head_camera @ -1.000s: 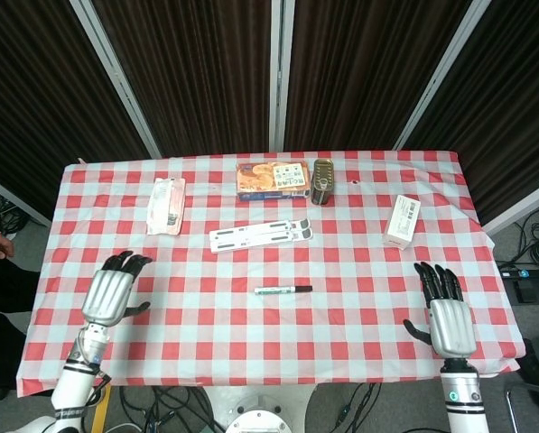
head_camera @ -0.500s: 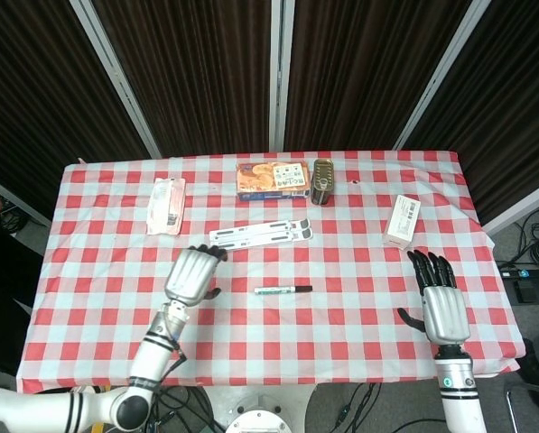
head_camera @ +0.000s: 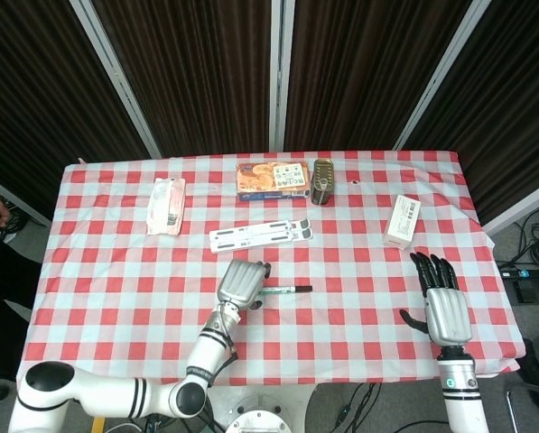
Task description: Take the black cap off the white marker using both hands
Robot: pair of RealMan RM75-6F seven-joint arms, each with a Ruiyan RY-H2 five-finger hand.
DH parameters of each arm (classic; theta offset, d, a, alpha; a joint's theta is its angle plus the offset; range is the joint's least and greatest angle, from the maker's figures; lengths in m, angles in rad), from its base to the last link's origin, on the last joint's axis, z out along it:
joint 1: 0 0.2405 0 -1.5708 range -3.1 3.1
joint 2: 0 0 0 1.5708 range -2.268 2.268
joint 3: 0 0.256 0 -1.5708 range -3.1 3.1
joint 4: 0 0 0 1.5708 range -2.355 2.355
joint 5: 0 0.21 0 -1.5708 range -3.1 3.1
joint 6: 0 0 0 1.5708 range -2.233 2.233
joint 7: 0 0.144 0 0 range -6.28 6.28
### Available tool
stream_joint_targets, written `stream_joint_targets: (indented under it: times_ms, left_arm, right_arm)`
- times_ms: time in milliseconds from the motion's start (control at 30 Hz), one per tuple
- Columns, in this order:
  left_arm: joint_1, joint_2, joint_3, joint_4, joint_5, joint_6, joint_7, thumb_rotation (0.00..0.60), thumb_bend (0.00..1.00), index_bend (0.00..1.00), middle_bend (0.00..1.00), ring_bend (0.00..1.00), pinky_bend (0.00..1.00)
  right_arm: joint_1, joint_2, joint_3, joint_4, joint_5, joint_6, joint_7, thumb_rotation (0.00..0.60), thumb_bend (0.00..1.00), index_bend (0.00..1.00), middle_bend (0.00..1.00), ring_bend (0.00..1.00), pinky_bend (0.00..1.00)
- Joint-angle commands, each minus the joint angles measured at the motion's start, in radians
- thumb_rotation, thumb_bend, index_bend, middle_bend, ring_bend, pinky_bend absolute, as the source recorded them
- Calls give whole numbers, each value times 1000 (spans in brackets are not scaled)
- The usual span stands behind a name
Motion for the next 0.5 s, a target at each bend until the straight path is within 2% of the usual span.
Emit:
stream_joint_targets:
  times_ms: [33,500]
  left_arm:
    - [-28,-21,-10,30,-47,-10,1,600,148,436,480,965,949]
    - [-130,-95,-21,185,-150,-35,11,600,155,455,495,977,965]
  right_arm:
    - [1,-3,-1,6,5,-2,4,600,26,50,80,0,1]
    - [0,-12,-2,27,20,1,27,600,26,43,79,0,1]
